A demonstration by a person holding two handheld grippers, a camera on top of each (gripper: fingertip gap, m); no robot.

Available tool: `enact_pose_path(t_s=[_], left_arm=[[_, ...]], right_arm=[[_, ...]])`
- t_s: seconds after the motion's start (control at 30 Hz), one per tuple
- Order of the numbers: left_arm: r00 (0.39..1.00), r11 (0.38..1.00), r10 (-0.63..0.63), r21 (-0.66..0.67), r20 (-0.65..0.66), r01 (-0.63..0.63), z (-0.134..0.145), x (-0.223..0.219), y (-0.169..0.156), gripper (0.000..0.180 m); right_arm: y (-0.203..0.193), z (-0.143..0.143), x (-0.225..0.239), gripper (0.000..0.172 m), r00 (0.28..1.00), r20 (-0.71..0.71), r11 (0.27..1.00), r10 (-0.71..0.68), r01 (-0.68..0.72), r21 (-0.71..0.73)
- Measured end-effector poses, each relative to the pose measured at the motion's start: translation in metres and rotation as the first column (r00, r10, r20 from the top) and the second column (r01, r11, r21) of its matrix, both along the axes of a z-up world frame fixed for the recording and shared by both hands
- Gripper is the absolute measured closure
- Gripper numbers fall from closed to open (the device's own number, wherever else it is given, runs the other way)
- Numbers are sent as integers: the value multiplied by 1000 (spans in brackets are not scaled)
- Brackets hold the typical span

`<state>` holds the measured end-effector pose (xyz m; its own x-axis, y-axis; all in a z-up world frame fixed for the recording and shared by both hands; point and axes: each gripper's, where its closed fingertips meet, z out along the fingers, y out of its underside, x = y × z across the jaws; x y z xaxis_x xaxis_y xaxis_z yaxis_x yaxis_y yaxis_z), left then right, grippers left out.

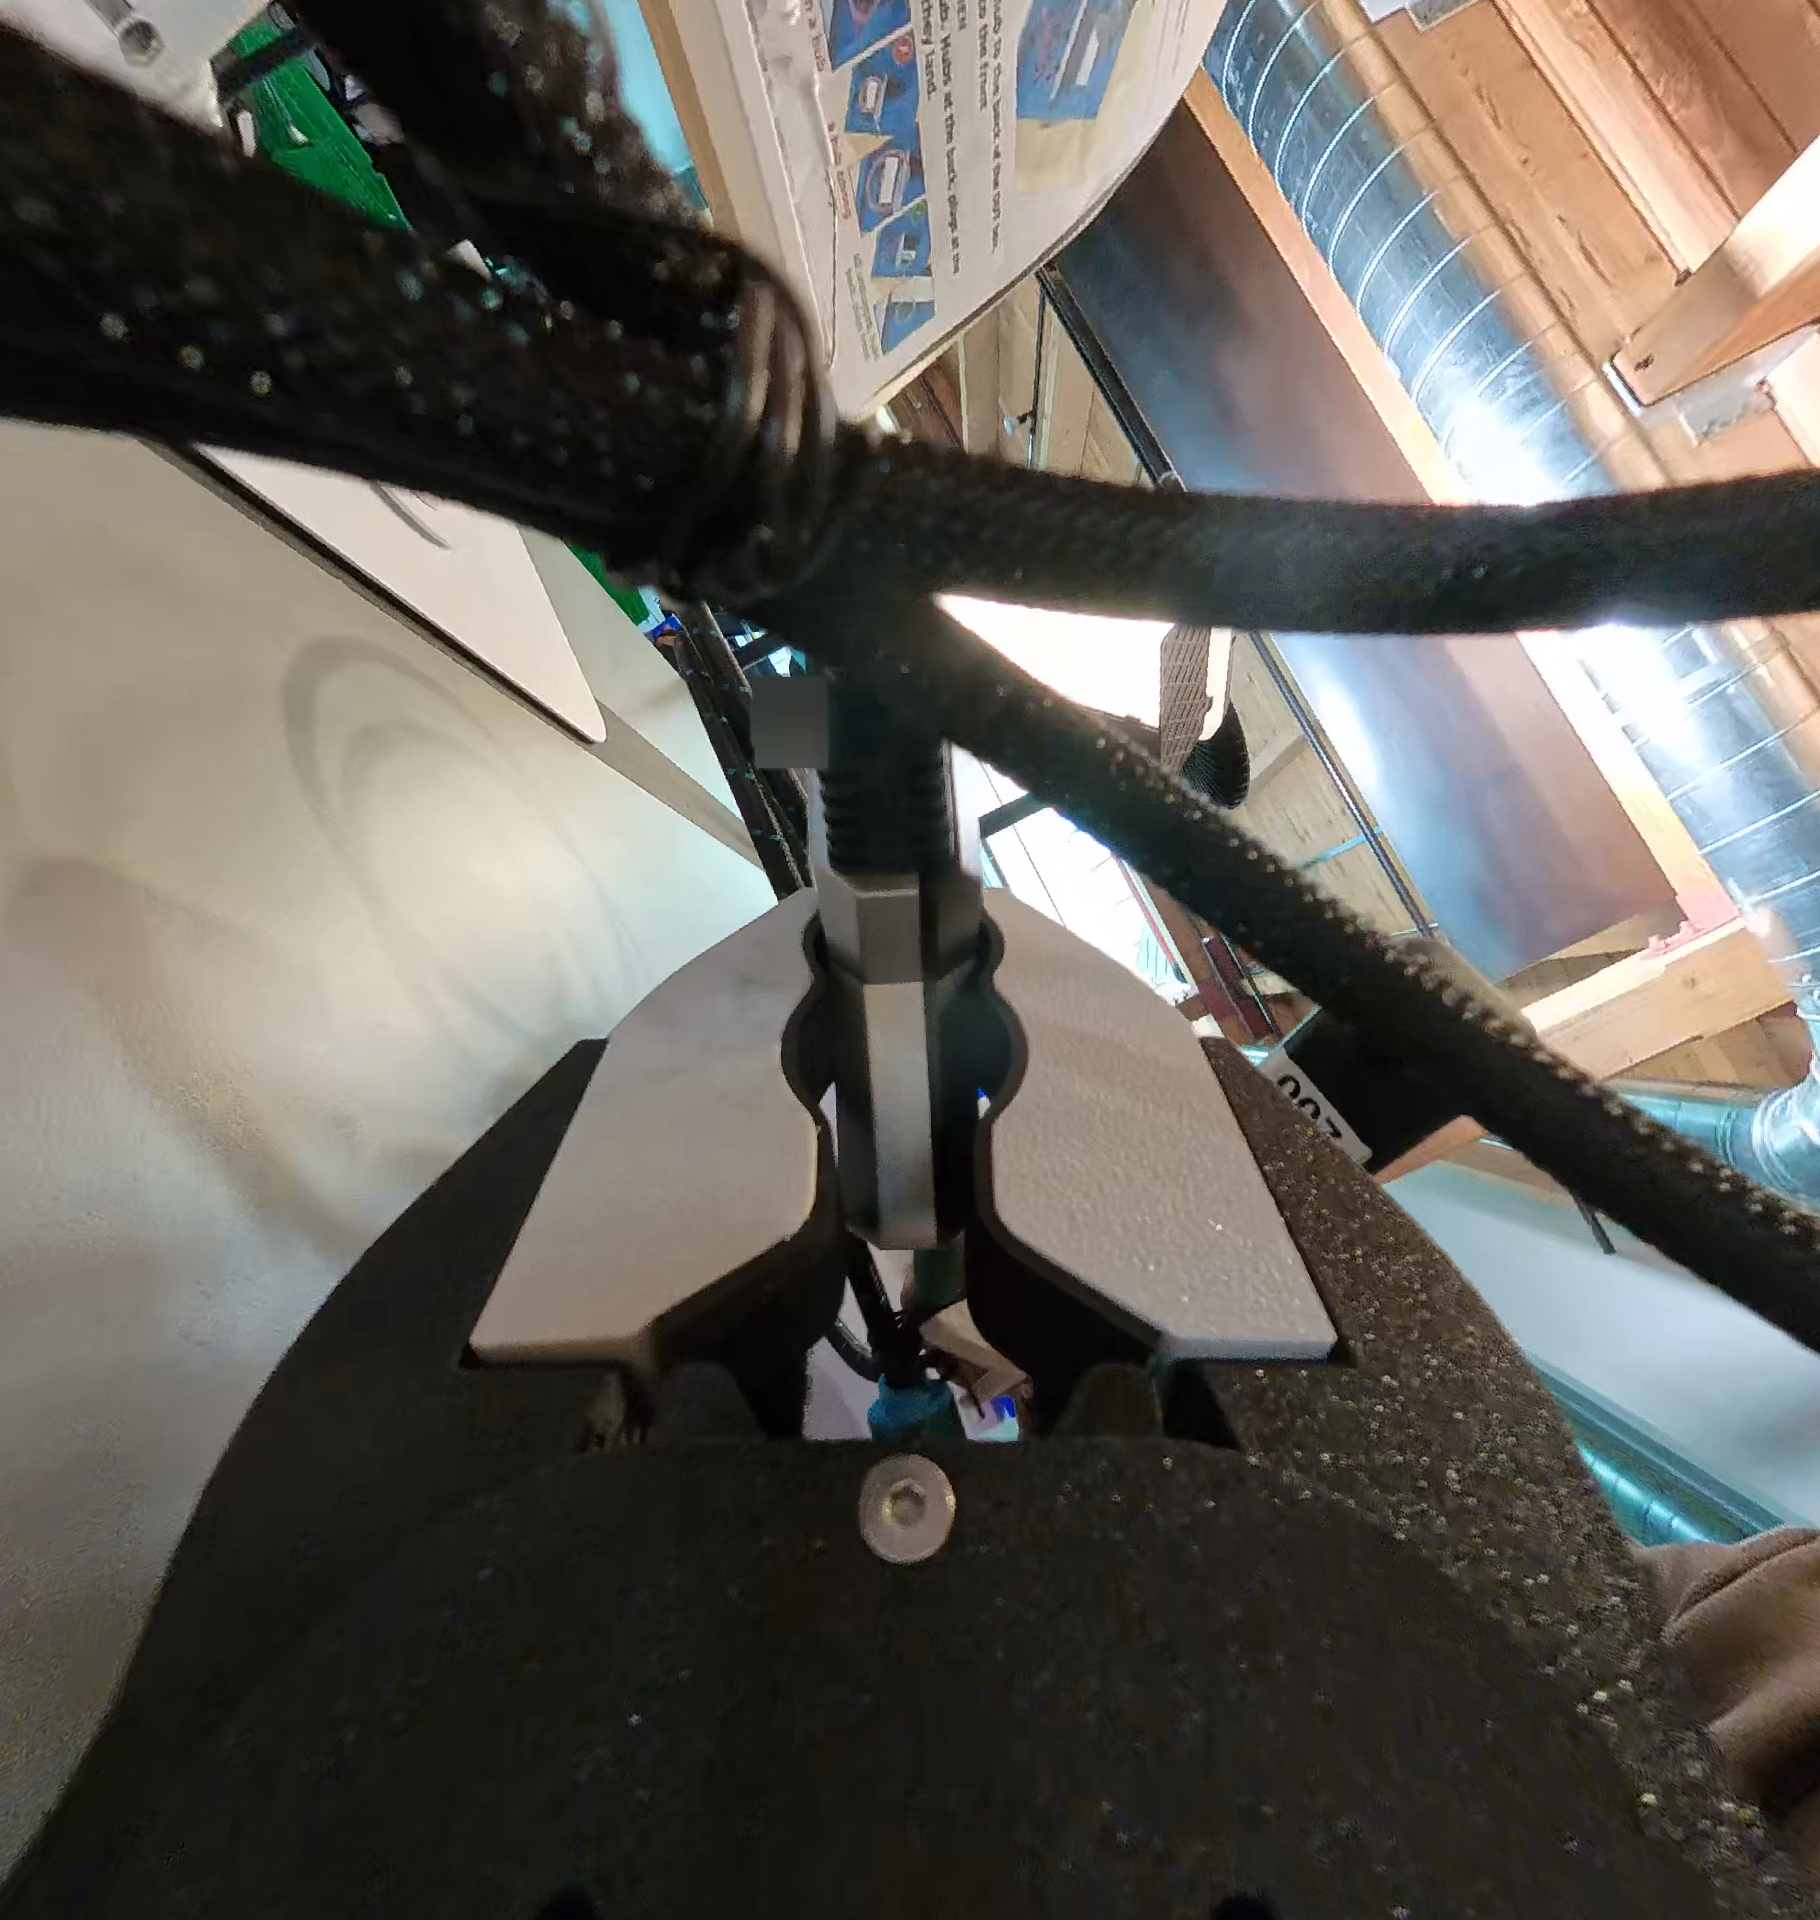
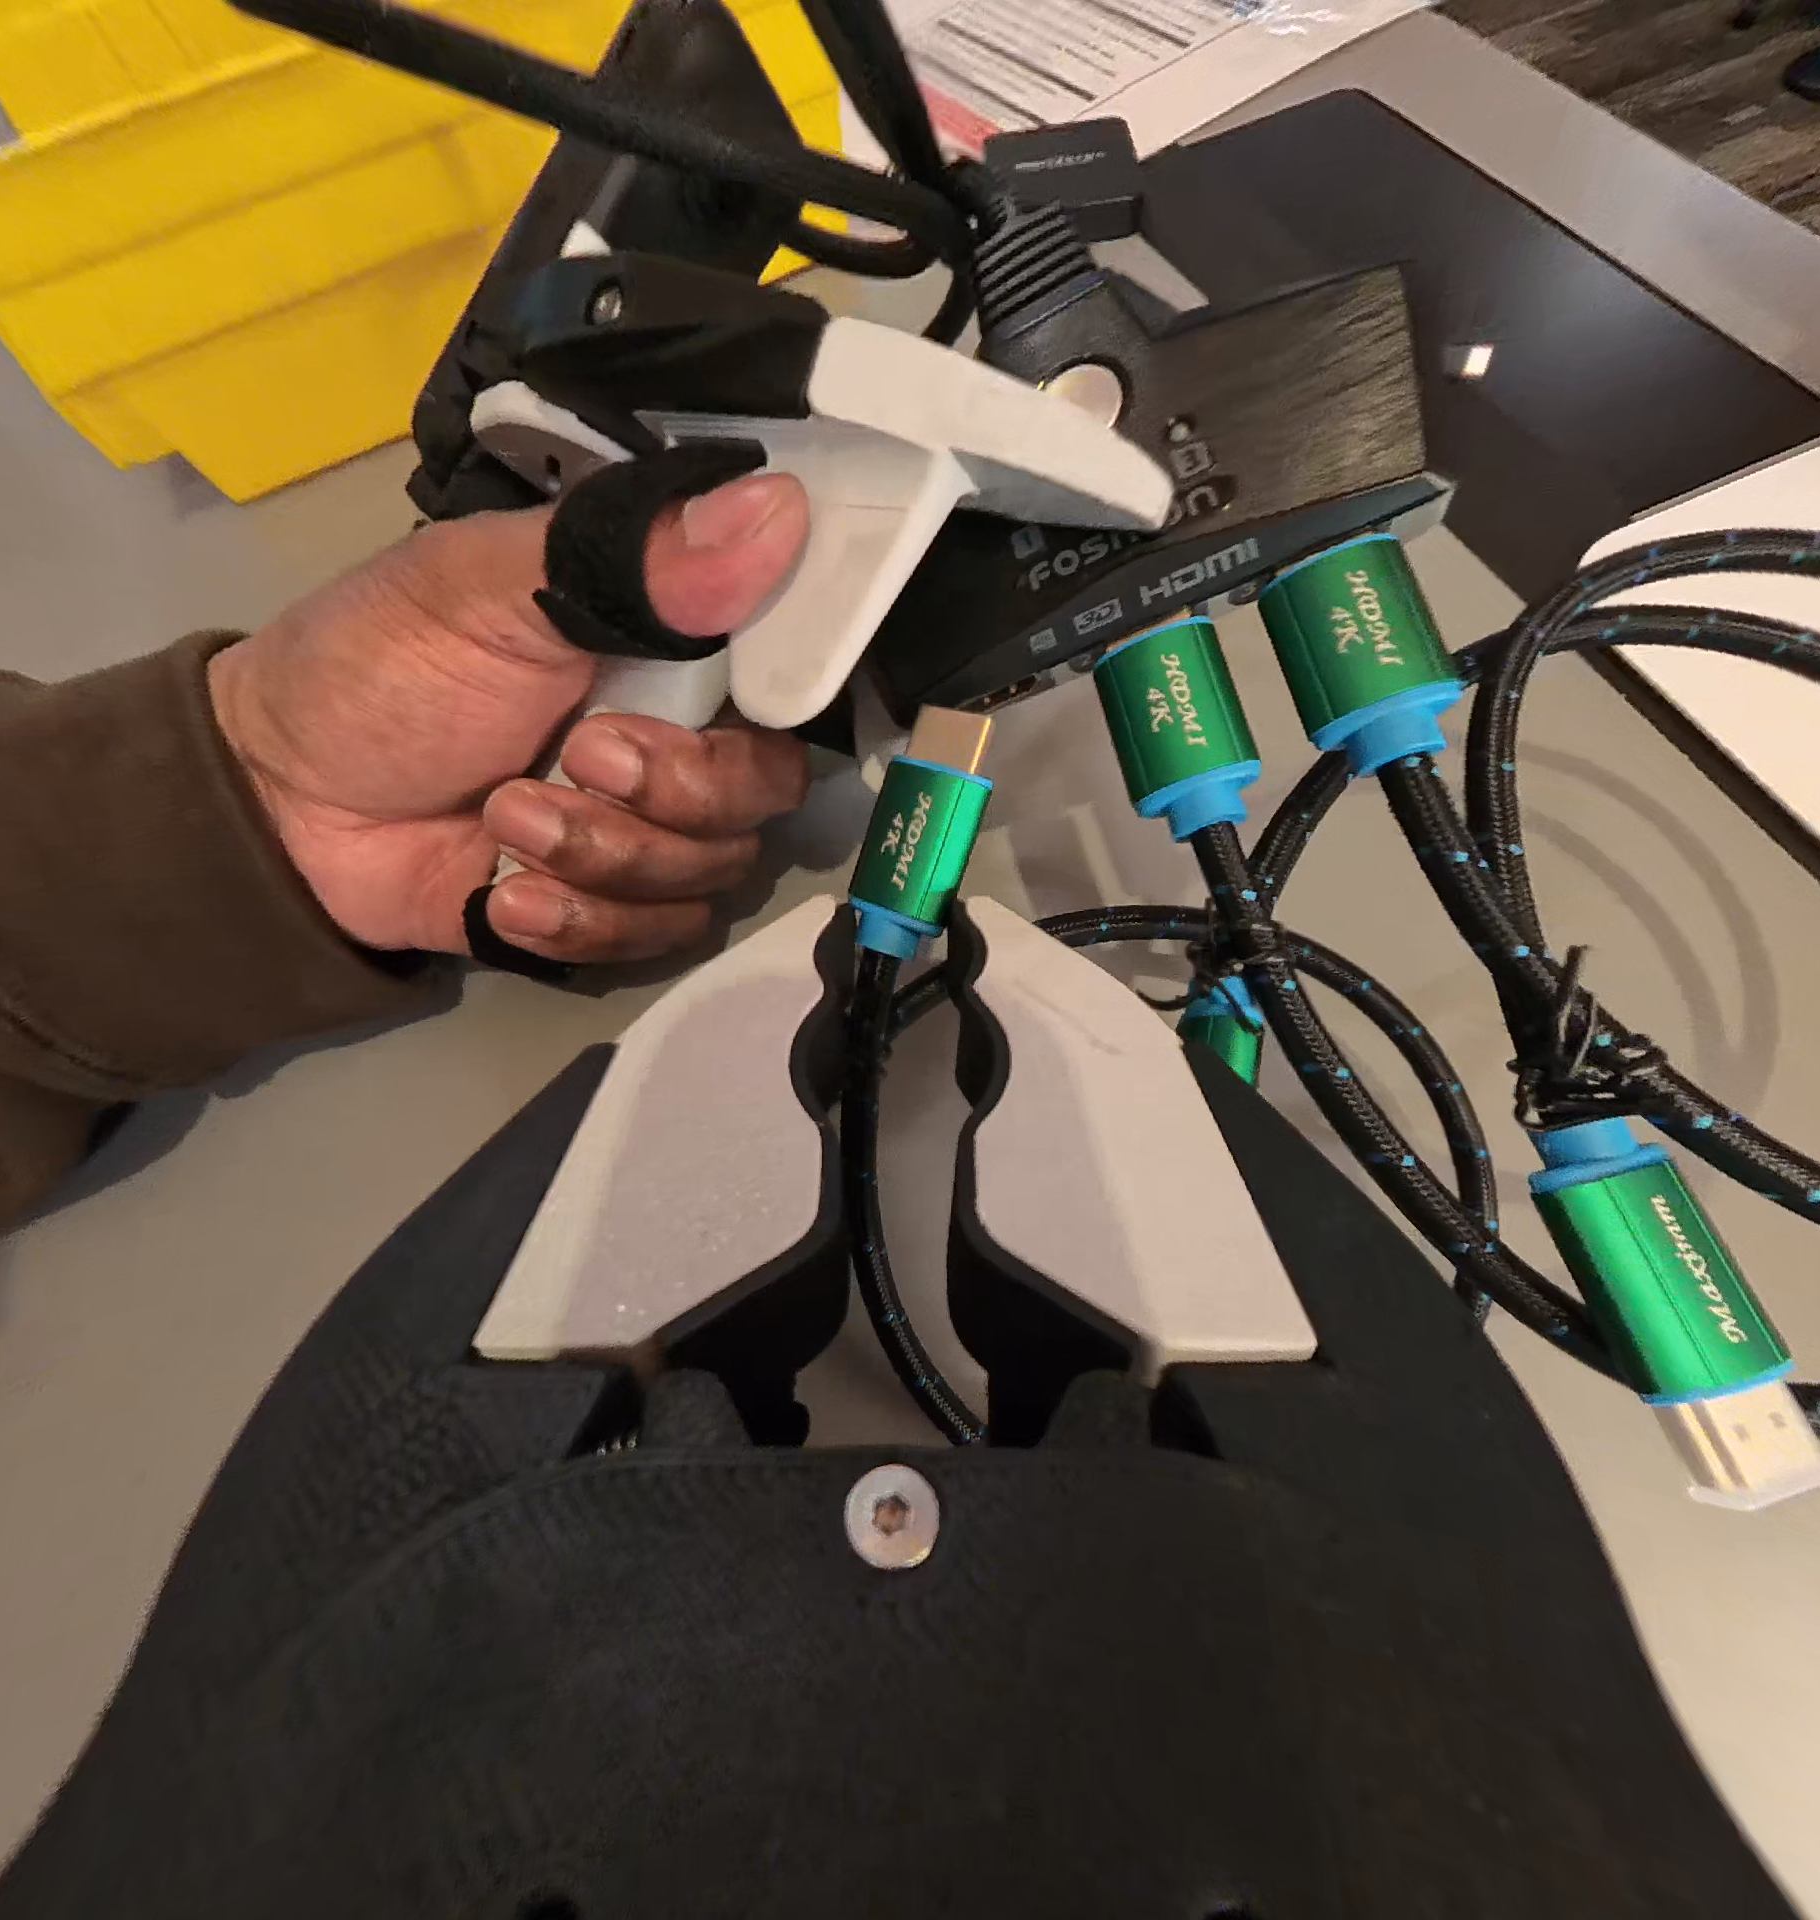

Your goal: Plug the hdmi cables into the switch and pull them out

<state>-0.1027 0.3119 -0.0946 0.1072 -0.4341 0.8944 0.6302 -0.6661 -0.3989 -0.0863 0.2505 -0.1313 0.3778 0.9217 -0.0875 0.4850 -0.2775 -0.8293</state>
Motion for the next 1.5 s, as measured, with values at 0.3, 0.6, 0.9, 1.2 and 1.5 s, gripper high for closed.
enact_pose_path(t_s=[0.3, 0.6, 0.9, 1.2, 1.5], left_arm=[[999, 1000, -15, -11, -52, 14, -6, 11, -1, 159], [994, 990, -25, -143, -108, 10, -26, 12, 1, 158], [969, 969, -38, -247, -244, -24, -48, 13, 2, 107], [838, 935, -219, -352, -500, 34, -63, -6, -33, 103], [679, 781, -606, -148, -415, 607, -28, 17, -121, 145]], right_arm=[[5, -3, 12, 155, 1000, 24, 1000, 3, -3, -8], [6, -7, 16, 155, 998, 54, 1000, 8, -8, -4], [9, -19, 19, 155, 999, 51, 998, -7, 10, -60], [16, -21, 23, 156, 998, 55, 997, -41, 44, -57], [19, -23, 23, 156, 998, 42, 997, -46, 49, -64]])
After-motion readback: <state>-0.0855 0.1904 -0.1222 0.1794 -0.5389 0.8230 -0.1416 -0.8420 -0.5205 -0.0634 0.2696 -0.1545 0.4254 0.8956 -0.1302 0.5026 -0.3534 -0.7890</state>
